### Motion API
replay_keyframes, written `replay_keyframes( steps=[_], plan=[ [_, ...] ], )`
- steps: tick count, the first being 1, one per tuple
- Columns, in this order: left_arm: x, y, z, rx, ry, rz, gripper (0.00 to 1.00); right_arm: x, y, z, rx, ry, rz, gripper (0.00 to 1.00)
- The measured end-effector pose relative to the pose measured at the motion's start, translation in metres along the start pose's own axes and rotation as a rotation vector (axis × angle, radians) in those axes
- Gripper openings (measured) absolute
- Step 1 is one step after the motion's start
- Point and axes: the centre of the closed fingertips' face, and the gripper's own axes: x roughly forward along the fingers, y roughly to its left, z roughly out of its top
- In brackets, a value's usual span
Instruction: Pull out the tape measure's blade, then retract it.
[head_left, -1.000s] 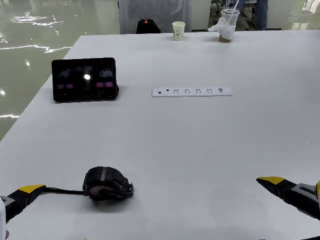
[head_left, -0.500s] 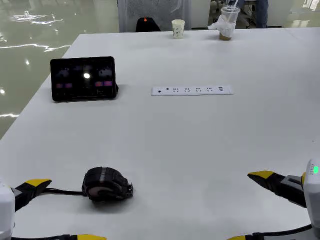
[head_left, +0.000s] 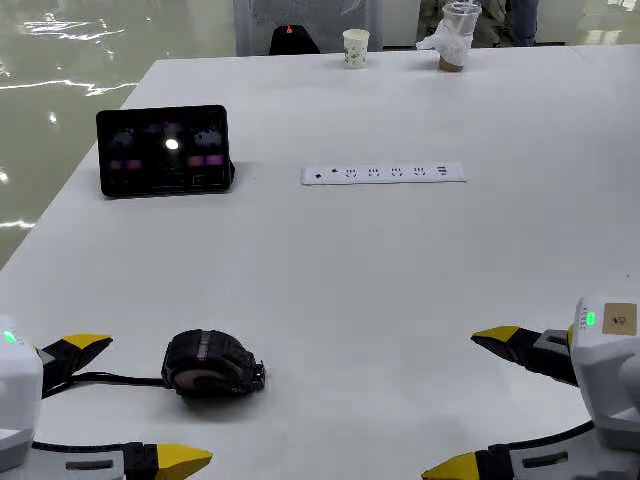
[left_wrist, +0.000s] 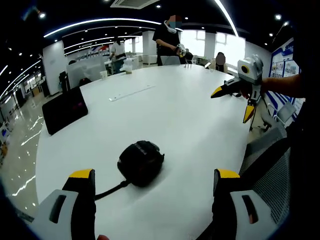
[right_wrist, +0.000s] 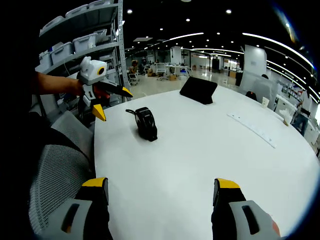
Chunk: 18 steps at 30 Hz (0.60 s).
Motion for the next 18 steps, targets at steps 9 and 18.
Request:
replay_keyframes(
  steps=[9,18],
  plan=[
    [0.006,0.003,0.001,0.065,0.037,-0.045,0.87,0.013,-0.002,0.001,-0.102,0.041,0.055,0.78],
    [0.013,0.008,0.002,0.138,0.073,-0.083,0.81,0.029,-0.003,0.007,-0.181,0.064,0.104,0.72]
  ],
)
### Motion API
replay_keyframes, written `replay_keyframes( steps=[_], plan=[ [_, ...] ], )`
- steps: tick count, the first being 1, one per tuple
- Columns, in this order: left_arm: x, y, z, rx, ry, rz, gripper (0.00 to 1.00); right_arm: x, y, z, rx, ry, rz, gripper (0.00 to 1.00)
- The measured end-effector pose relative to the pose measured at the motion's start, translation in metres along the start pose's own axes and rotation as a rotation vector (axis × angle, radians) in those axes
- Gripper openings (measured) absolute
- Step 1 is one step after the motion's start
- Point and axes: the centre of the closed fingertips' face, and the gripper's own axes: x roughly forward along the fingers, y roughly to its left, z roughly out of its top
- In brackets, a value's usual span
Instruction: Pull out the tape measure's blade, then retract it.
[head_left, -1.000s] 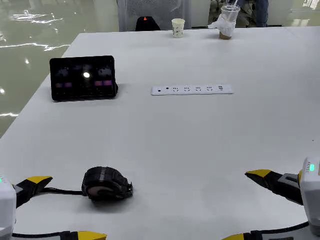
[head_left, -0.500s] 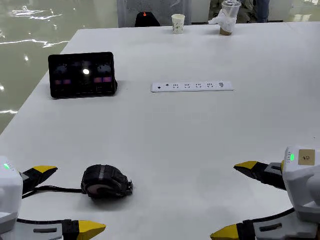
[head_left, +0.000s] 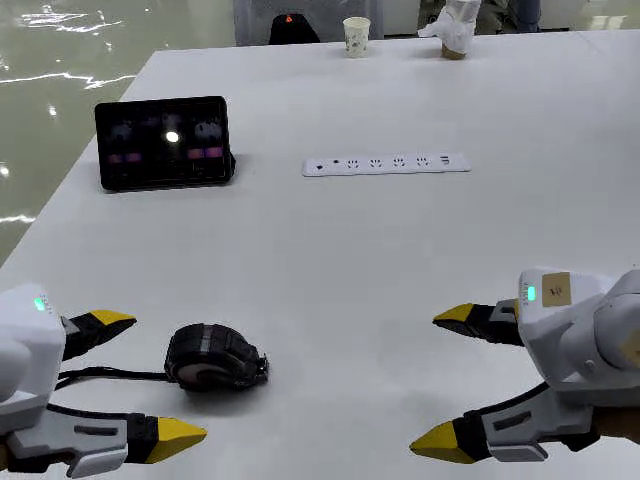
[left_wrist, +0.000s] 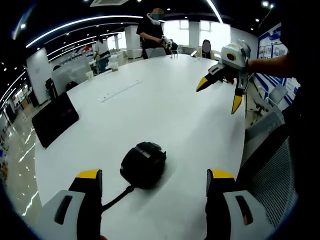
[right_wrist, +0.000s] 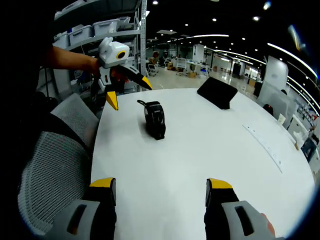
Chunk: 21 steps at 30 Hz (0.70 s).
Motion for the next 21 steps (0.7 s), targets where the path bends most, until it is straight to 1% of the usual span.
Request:
replay_keyframes(
  steps=[4,9,17,21],
  plan=[
    [0.003,0.002,0.000,0.023,0.014,-0.013,0.79,0.006,-0.001,0.003,-0.035,0.012,0.019,0.69],
    [0.007,0.004,0.000,0.043,0.034,-0.028,0.75,0.014,-0.007,0.009,-0.082,0.025,0.026,0.64],
    [0.013,0.009,0.006,0.077,0.050,-0.059,0.67,0.028,-0.015,0.017,-0.144,0.037,0.052,0.55],
    [0.018,0.010,0.006,0.111,0.066,-0.075,0.65,0.037,-0.016,0.022,-0.172,0.039,0.072,0.51]
  ],
)
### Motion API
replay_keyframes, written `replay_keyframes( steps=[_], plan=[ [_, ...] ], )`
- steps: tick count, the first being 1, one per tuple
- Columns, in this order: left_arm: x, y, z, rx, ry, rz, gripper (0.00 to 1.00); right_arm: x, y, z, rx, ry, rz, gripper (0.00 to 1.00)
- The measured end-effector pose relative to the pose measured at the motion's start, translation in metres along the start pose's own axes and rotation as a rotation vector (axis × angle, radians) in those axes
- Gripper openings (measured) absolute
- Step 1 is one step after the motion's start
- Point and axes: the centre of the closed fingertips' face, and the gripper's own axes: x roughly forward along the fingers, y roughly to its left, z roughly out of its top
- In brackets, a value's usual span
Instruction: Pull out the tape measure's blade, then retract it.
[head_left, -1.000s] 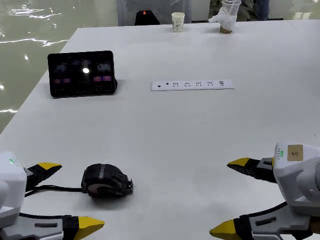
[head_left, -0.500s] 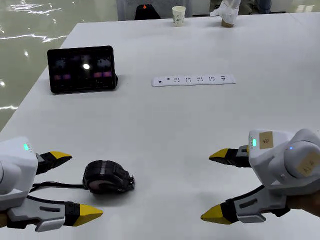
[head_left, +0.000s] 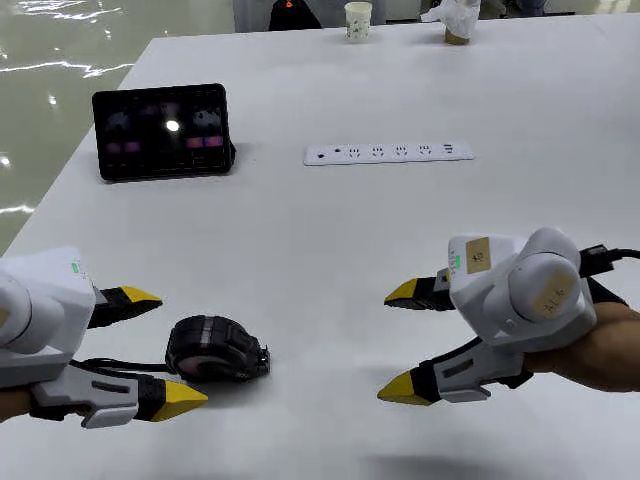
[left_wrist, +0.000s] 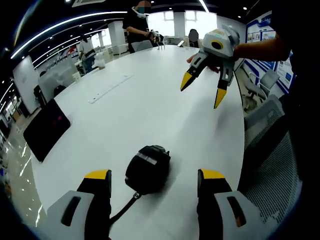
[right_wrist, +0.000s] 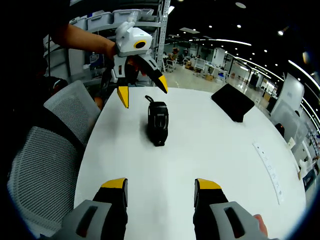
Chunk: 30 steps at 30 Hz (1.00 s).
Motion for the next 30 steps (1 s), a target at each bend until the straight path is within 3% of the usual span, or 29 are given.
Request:
replay_keyframes(
  steps=[13,18,30],
  plan=[
    [0.012,0.007,-0.010,0.079,0.067,-0.055,0.55,0.033,-0.002,0.011,-0.039,-0.009,0.063,0.40],
    [0.016,0.009,-0.019,0.099,0.092,-0.066,0.52,0.048,-0.001,0.014,-0.042,-0.021,0.089,0.35],
    [0.023,0.010,-0.028,0.133,0.132,-0.099,0.48,0.076,0.000,0.013,-0.042,-0.013,0.131,0.32]
  ],
)
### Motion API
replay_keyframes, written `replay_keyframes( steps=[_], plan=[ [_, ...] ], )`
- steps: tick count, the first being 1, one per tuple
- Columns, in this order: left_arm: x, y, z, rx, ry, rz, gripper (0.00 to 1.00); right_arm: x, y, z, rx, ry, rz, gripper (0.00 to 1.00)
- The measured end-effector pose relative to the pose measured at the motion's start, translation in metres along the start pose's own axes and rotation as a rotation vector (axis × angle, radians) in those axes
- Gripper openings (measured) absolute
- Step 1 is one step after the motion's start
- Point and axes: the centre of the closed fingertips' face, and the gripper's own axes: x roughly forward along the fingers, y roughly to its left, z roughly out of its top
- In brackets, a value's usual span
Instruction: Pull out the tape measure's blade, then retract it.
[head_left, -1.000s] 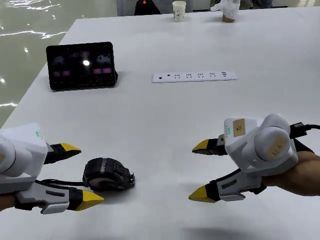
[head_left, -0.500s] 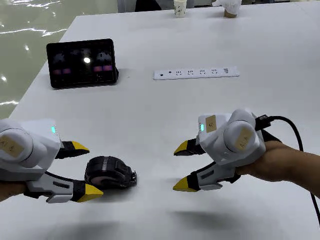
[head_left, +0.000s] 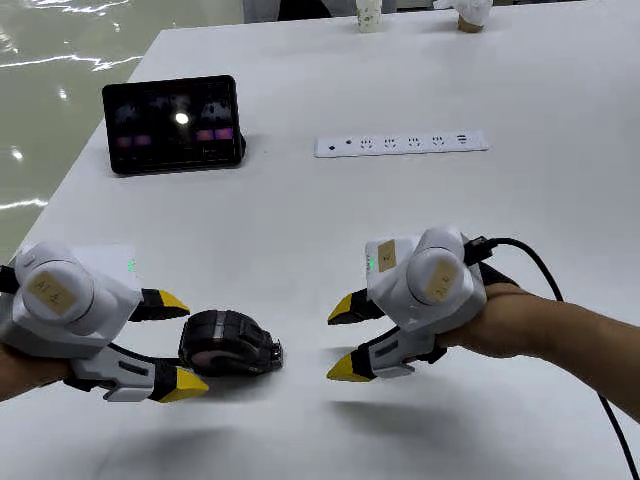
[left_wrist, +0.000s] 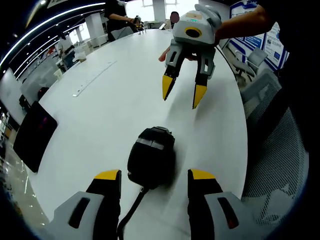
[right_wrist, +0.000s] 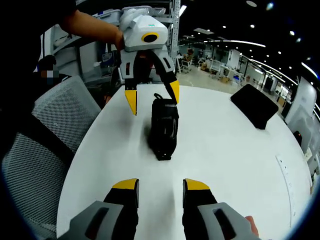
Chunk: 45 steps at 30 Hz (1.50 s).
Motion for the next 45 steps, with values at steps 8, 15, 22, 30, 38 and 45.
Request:
replay_keyframes(
  steps=[8,15,22,30,38,45],
  plan=[
    [0.005,0.006,-0.002,0.028,0.024,-0.017,0.43,0.015,-0.001,0.003,0.006,-0.002,0.017,0.29],
    [0.011,0.010,-0.005,0.077,0.061,-0.040,0.38,0.027,-0.004,0.006,0.022,-0.008,0.025,0.28],
    [0.018,0.011,-0.004,0.116,0.079,-0.062,0.35,0.039,-0.004,0.010,0.021,-0.011,0.032,0.26],
    [0.023,0.009,-0.009,0.132,0.102,-0.085,0.32,0.050,-0.006,0.013,0.022,-0.017,0.039,0.23],
    [0.027,0.010,-0.012,0.155,0.107,-0.086,0.27,0.058,-0.006,0.017,0.022,-0.022,0.045,0.19],
    [0.028,0.011,-0.011,0.158,0.093,-0.092,0.27,0.064,-0.007,0.019,0.014,-0.025,0.041,0.13]
  ],
)
